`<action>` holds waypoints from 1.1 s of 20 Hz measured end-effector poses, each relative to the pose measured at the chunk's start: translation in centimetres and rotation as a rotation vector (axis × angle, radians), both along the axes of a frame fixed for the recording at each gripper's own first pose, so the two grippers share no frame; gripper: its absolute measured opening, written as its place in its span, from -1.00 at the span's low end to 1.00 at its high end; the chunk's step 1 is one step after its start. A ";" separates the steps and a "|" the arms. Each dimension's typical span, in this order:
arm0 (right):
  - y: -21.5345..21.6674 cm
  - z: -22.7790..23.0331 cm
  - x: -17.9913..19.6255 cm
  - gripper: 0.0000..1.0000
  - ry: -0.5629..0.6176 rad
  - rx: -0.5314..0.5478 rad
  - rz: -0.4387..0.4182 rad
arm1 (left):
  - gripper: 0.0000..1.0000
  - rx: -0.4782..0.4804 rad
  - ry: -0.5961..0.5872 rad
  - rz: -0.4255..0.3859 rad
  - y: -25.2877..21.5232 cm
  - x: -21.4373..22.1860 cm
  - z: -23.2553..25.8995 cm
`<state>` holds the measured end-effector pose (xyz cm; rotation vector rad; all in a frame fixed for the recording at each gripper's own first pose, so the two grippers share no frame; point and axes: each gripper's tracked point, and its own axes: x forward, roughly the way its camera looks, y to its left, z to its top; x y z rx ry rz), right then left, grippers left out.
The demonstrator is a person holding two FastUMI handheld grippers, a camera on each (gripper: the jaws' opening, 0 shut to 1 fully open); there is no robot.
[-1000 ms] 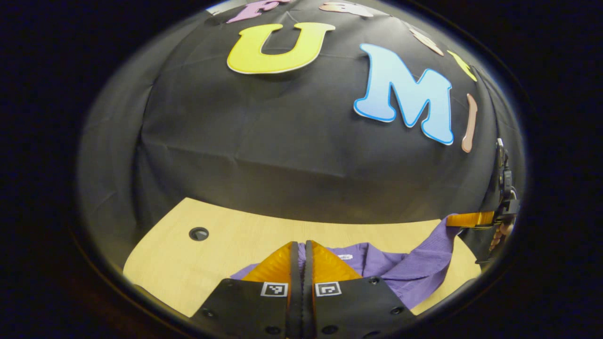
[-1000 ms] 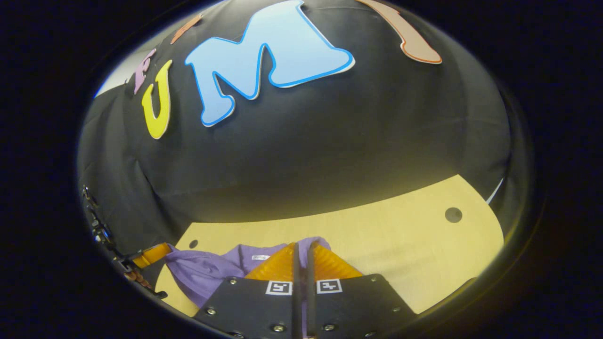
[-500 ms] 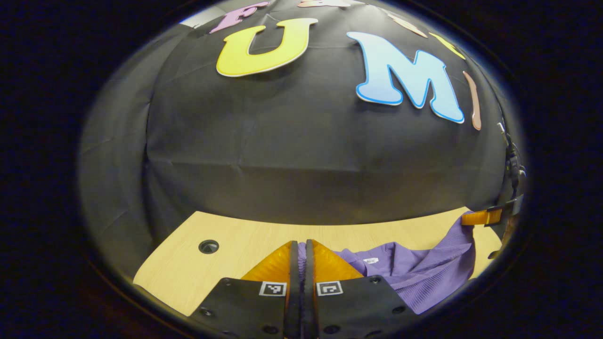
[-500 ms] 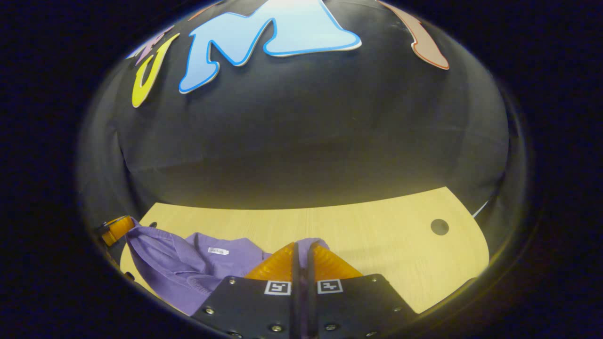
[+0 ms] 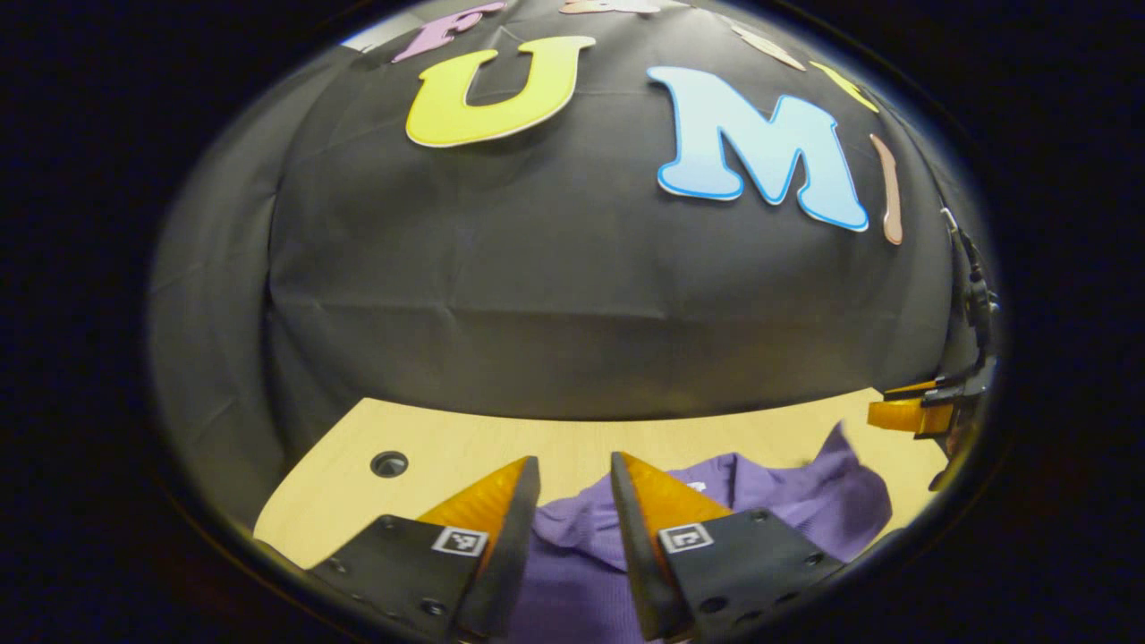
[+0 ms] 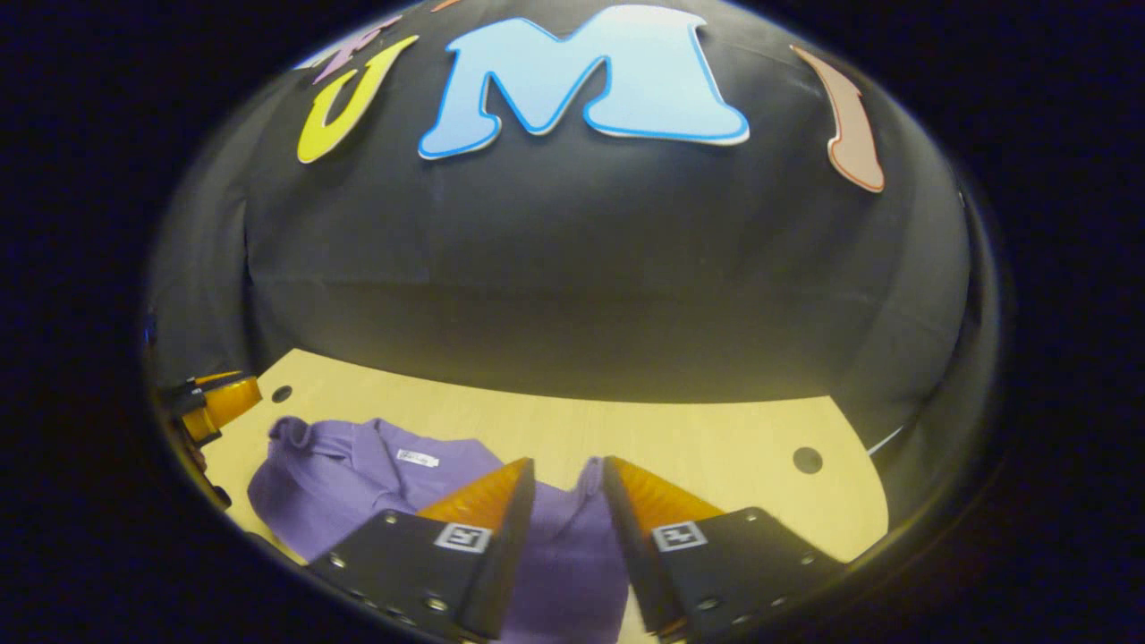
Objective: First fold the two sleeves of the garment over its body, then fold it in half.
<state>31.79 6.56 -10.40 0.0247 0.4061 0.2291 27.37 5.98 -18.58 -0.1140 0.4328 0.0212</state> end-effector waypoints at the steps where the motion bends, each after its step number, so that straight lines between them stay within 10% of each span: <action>1: 0.0 0.3 -0.6 0.34 -0.013 -0.011 -0.005 | 0.09 0.001 -0.009 -0.003 0.0 -0.5 0.5; 2: 0.0 1.0 -1.3 0.65 -0.028 -0.020 -0.012 | 0.25 0.001 -0.022 -0.006 0.0 -0.8 1.2; 7: -0.2 4.2 -5.9 0.72 -0.090 -0.032 -0.043 | 0.82 -0.012 -0.084 -0.025 -0.2 -4.0 5.2; 22: -0.6 12.4 -27.0 0.80 -0.330 -0.081 -0.145 | 0.87 0.030 -0.236 -0.088 -1.6 -19.3 16.2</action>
